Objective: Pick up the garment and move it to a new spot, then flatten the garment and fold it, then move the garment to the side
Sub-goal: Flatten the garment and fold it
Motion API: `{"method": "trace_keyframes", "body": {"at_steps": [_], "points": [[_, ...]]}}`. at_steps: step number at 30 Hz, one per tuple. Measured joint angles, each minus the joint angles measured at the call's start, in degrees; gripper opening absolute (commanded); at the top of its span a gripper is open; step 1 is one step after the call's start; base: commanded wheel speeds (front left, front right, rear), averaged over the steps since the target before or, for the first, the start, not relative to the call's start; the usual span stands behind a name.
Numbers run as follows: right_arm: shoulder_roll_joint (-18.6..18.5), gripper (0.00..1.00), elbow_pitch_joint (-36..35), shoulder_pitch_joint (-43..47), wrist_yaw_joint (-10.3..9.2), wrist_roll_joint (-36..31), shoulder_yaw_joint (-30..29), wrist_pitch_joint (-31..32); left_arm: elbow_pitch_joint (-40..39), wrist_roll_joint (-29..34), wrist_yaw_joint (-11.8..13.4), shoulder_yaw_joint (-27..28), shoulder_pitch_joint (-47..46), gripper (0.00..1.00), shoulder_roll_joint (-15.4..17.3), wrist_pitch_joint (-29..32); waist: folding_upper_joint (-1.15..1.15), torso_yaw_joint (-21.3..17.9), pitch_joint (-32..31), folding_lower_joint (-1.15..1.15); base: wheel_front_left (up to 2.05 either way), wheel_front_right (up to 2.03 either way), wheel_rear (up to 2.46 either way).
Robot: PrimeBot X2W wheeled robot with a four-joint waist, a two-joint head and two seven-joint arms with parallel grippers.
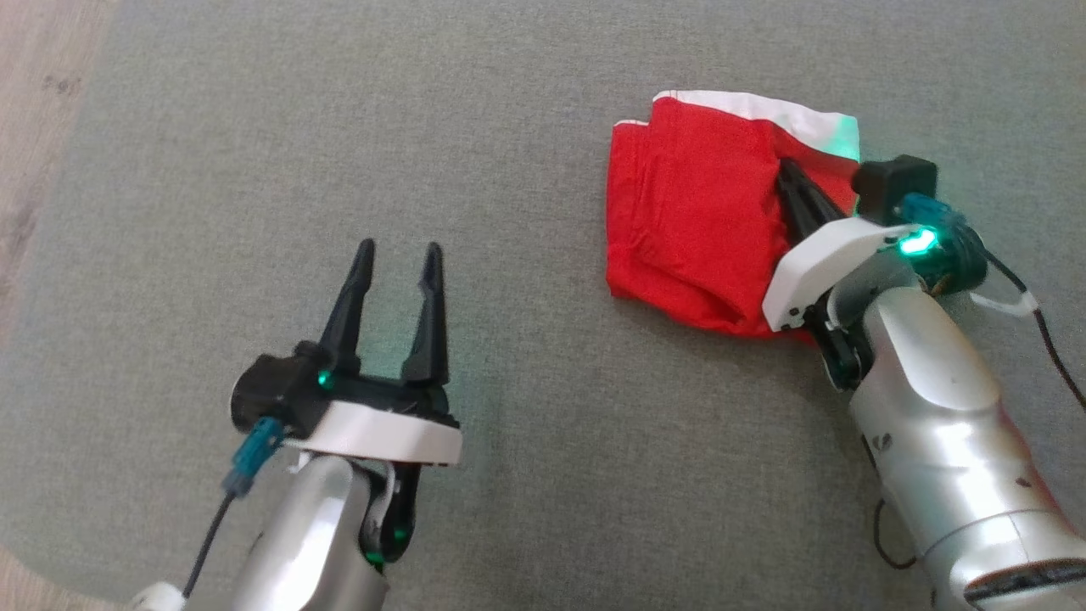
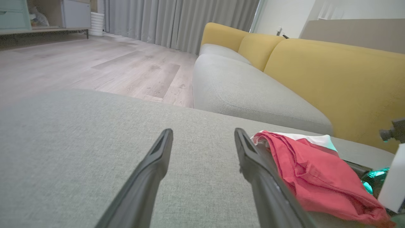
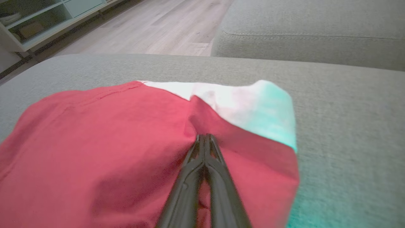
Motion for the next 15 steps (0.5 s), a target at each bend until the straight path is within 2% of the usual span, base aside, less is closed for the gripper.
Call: {"method": "trace_keyframes", "body": {"at_steps": [2,7,11,15], "points": [[-0.36,0.0,1.62,-1.16,0.0,1.07,2.69,-0.42,0.09,2.36,0.01,-0.63,-0.7,1.0,0.0,0.0,0.0,0.31,0.03,0.0,0.0,0.0,0.0],[-0.66,0.0,2.38,-1.71,0.0,4.92,12.1,-3.18,0.01,1.9,0.31,-1.22,-1.26,1.0,-0.03,0.0,0.0,0.66,-0.58,0.0,0.0,0.0,0.0],[-0.56,0.0,2.31,-1.73,0.0,8.59,16.88,-6.05,0.05,1.49,0.44,-1.22,-1.24,1.0,-0.03,0.0,0.0,0.53,-1.34,-0.01,0.0,0.0,0.0],[-0.58,0.0,2.44,-1.73,0.0,10.09,21.41,-5.86,0.15,1.49,0.44,-1.22,-1.13,1.0,-0.03,0.0,0.0,0.42,-1.61,0.0,0.0,0.0,0.0]]}}
